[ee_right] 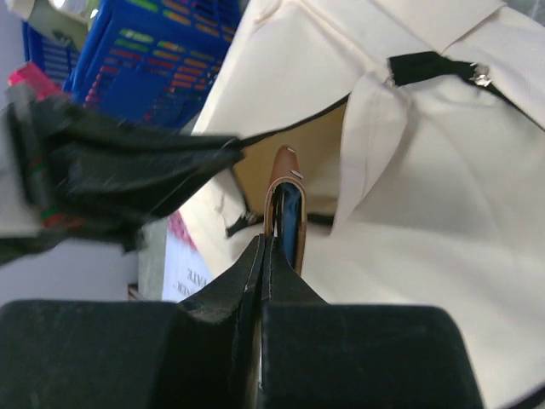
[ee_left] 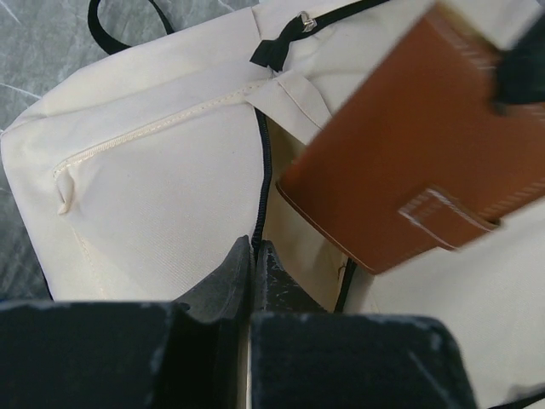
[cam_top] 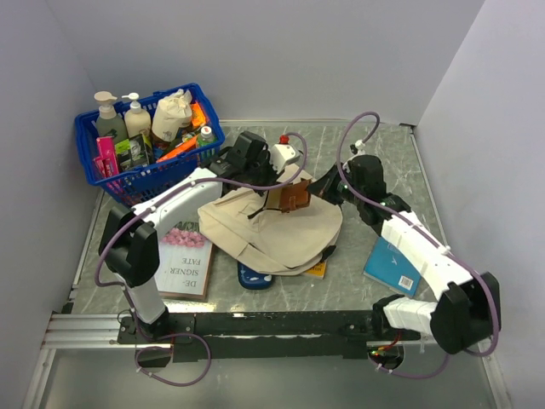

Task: Pack the student bag
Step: Place the personal item in the student bag.

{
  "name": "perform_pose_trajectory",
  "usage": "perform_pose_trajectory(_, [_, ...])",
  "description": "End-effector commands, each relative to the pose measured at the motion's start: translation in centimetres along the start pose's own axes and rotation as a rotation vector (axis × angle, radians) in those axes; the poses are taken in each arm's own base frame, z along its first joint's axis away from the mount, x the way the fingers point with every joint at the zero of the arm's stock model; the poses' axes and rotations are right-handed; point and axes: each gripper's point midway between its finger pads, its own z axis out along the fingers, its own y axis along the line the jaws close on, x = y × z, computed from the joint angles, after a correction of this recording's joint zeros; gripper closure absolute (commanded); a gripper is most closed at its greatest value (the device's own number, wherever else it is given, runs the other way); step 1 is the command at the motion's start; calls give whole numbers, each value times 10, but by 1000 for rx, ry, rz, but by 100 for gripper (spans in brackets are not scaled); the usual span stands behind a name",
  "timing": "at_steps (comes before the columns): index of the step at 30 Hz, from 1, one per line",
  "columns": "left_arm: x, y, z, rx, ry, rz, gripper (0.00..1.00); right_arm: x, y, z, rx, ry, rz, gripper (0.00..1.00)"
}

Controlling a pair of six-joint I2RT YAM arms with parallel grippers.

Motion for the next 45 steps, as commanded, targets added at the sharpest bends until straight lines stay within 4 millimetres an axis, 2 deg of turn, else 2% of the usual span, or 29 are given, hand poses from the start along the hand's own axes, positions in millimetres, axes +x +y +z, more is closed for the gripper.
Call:
perform_pose_trajectory(1, [-45, 5, -29, -24, -135, 17, 99, -12, 6, 28, -100, -54, 52, 100])
perform_pose_trajectory(7, [-46, 2, -30, -7, -138, 2, 99, 0, -24, 52, -30, -96, 138, 100])
perform_pose_trajectory(10, [-45, -3, -27, 15, -135, -9, 99, -1, -29, 57, 4, -161, 159, 100])
perform_pose_trajectory(14, [-39, -8, -25, 41, -124, -19, 99, -5, -21, 58, -5, -215, 181, 100])
perform_pose_trajectory(21, [-25, -17, -22, 73, -103, -35, 99, -35, -9, 52, -10, -315, 198, 100])
perform_pose_trajectory(26, [-27, -18, -23, 83, -106, -39, 99, -33, -9, 66, 4, -304, 240, 100])
perform_pose_trajectory(27, [-29, -17, -24, 79, -109, -40, 99, -28, -9, 73, 10, -288, 236, 100])
perform_pose_trajectory(28, [-31, -17, -23, 78, -112, -37, 99, -15, 1, 79, 2, -254, 203, 100])
perform_pose_trajectory(30, [-32, -16, -23, 78, -112, -36, 99, 4, 9, 91, 28, -196, 166, 100])
perform_pose_trajectory(32, [-32, -15, -20, 80, -114, -37, 99, 31, 23, 98, -4, -121, 122, 100])
perform_pose_trajectory(34, [-34, -16, -19, 82, -119, -40, 99, 56, 27, 105, 4, -59, 68, 100])
perform_pose_trajectory(38, [-35, -16, -15, 90, -118, -43, 99, 75, 13, 103, 35, -17, 51, 100])
perform_pose_trajectory(42, [-35, -16, -13, 94, -119, -48, 99, 88, -12, 96, 115, 4, 41, 100])
perform_pose_trajectory(45, [-36, -16, -13, 96, -116, -47, 99, 96, -39, 87, 208, 13, 51, 100])
